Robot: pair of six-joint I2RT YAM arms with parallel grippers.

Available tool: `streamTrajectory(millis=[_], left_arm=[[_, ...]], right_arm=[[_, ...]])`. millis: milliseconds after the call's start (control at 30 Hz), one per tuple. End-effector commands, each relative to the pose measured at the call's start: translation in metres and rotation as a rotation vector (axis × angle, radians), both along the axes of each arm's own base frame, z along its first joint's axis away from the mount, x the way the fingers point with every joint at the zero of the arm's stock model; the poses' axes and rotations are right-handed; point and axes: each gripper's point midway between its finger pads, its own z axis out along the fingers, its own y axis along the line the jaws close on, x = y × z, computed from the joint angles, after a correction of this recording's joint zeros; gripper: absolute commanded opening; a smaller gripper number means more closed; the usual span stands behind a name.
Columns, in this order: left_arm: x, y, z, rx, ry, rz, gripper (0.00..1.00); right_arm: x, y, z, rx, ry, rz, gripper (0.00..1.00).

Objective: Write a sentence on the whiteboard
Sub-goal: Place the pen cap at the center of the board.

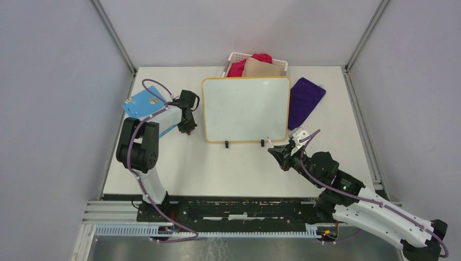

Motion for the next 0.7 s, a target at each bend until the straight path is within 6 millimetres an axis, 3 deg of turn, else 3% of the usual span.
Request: streamTrajectory(millis=[0, 467, 667], left_arm=[[0.008, -0.003, -0.005, -0.014, -0.009, -0.012, 0.17], [0.000, 0.009, -0.011, 0.003, 0.004, 0.008, 0.34], [-0.001, 0.011, -0.009, -0.005, -0.003, 0.016, 0.35]], right_arm=[[0.001, -0.002, 0.021, 0.036, -0.038, -0.007, 0.00], [0.003, 0.000, 0.020, 0.027, -0.033, -0.010, 0.00], [0.003, 0.000, 0.019, 0.023, -0.031, -0.010, 0.00]])
